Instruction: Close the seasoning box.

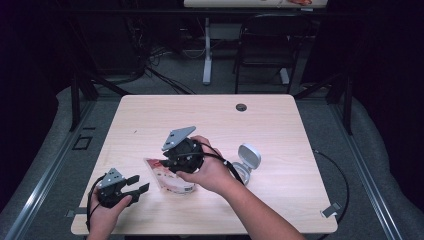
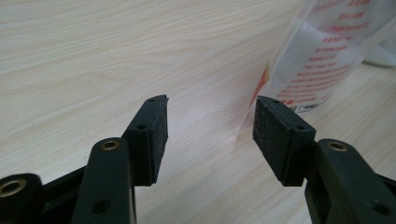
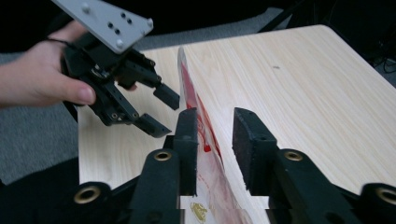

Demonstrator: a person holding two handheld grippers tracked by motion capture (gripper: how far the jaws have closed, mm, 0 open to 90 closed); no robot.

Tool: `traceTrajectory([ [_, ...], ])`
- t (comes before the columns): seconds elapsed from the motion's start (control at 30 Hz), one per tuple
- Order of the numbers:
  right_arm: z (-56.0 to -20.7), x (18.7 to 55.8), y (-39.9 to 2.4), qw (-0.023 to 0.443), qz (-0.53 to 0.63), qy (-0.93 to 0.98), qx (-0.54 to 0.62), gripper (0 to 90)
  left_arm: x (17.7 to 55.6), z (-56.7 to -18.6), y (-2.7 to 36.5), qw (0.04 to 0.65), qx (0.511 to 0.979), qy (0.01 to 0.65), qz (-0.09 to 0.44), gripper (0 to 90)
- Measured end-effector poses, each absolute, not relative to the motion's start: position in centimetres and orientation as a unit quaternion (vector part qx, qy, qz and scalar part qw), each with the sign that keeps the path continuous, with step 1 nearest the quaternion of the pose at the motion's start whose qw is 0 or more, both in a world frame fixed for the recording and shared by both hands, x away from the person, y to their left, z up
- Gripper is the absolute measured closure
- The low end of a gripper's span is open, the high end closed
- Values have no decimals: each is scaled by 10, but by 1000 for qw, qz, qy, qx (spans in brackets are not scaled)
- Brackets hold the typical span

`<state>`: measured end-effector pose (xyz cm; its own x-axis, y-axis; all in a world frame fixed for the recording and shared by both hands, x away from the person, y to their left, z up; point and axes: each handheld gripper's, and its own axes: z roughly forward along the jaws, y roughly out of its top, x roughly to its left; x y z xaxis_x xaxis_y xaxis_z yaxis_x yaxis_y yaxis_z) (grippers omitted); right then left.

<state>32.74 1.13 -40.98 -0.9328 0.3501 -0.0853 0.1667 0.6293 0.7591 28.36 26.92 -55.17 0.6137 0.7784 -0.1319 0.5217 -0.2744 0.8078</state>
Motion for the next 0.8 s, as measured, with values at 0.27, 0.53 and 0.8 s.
traceTrajectory([
  [0.27,-411,332,12,93,390,906,136,878,284,-552,264,436,799,392,135,441],
  [0.53,-409,332,8,100,383,910,122,900,284,-552,259,439,805,376,129,437],
  [0.8,-408,325,0,104,380,913,104,900,283,-552,248,444,815,353,115,405],
])
